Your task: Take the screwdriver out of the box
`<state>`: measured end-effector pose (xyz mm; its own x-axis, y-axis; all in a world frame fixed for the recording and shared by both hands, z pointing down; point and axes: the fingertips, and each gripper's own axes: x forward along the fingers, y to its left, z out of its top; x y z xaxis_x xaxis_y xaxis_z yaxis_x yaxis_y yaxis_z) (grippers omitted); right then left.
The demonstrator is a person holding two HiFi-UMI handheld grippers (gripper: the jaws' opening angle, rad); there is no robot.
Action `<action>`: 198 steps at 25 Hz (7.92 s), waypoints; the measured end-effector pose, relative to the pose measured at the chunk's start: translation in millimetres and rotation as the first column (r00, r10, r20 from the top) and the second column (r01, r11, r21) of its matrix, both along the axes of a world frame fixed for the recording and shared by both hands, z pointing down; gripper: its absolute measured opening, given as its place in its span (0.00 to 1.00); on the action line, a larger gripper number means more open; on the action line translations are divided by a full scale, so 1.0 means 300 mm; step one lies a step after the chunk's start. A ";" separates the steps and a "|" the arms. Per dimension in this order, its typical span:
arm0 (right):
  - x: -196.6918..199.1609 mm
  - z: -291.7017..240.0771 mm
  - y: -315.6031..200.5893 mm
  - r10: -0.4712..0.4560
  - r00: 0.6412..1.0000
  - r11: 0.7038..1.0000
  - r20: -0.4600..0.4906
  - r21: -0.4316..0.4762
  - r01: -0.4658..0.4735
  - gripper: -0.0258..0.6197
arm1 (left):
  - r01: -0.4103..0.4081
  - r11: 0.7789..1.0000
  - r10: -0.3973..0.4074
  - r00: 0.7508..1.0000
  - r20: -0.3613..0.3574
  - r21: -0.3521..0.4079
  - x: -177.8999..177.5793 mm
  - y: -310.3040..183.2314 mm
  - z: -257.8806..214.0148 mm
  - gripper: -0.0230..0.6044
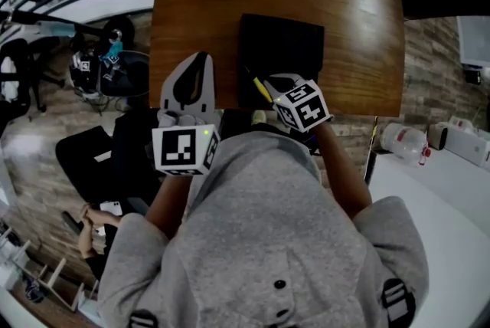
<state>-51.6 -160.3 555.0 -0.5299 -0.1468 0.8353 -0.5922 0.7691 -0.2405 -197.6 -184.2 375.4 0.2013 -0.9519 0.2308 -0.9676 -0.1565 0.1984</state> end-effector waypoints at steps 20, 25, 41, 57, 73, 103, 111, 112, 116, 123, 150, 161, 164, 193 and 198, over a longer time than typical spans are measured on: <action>-0.021 0.223 0.016 -0.059 0.990 0.989 -0.131 -0.145 0.040 0.24 | -0.004 0.999 0.003 0.999 -0.036 -0.034 -0.035 -0.052 0.054 0.08; -0.020 0.267 0.006 -0.059 0.984 0.987 -0.167 -0.161 0.032 0.24 | 0.002 0.999 -0.003 0.999 -0.038 -0.047 -0.054 -0.067 0.071 0.08; -0.028 0.322 0.022 -0.094 0.946 0.986 -0.311 -0.161 0.045 0.19 | -0.001 0.998 -0.001 1.000 -0.030 -0.058 -0.060 -0.080 0.093 0.08; -0.042 0.332 0.022 -0.107 0.929 0.993 -0.353 -0.093 0.080 0.18 | -0.006 0.999 0.004 0.999 -0.042 -0.051 -0.019 -0.061 0.090 0.08; -0.021 0.322 0.029 -0.157 0.924 0.987 -0.350 -0.094 0.132 0.17 | 0.000 1.000 0.000 1.000 -0.012 -0.032 0.009 -0.018 0.041 0.08; 0.105 -0.071 0.031 -0.088 0.995 0.976 -0.041 0.197 0.094 0.17 | -0.002 1.000 0.001 0.998 0.060 0.022 0.198 0.151 -0.073 0.08; 0.186 -0.333 -0.050 0.053 0.952 0.954 0.301 0.268 -0.137 0.17 | 0.002 0.999 -0.004 0.998 0.068 0.038 0.272 0.166 -0.107 0.08; 0.194 -0.362 -0.058 0.057 0.945 0.948 0.324 0.280 -0.153 0.17 | 0.000 0.999 -0.003 0.997 0.071 0.038 0.279 0.163 -0.113 0.08; 0.234 -0.475 -0.071 0.053 0.913 0.927 0.405 0.320 -0.196 0.17 | -0.005 0.999 0.001 0.997 0.082 0.046 0.317 0.153 -0.141 0.08; 0.318 -0.644 -0.079 0.051 0.846 0.889 0.531 0.362 -0.280 0.17 | -0.035 0.998 0.030 0.996 0.088 0.056 0.388 0.115 -0.164 0.08; 0.701 -0.879 0.037 0.065 0.738 0.774 0.672 0.432 -0.462 0.17 | -0.087 0.994 0.079 0.991 0.104 0.068 0.656 0.171 -0.199 0.08; 0.737 -0.873 0.107 0.028 0.743 0.775 0.669 0.455 -0.439 0.17 | -0.050 0.995 0.041 0.994 0.102 0.084 0.679 0.252 -0.193 0.08; 0.721 -0.870 0.125 0.023 0.746 0.777 0.665 0.458 -0.432 0.17 | -0.040 0.995 0.031 0.995 0.098 0.087 0.660 0.270 -0.192 0.08; 0.420 -0.935 0.534 0.023 0.760 0.772 0.650 0.471 -0.426 0.17 | -0.036 0.993 0.028 0.997 0.075 0.114 0.376 0.679 -0.256 0.08; 0.400 -0.950 0.650 0.034 0.772 0.762 0.635 0.483 -0.431 0.17 | -0.042 0.991 0.037 0.998 0.048 0.124 0.355 0.792 -0.251 0.08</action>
<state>68.3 34.7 270.1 -0.7358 -0.6704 0.0962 -0.6765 0.7211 -0.1494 -91.1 53.4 300.2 0.2312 -0.9654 0.1203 -0.9677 -0.2155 0.1308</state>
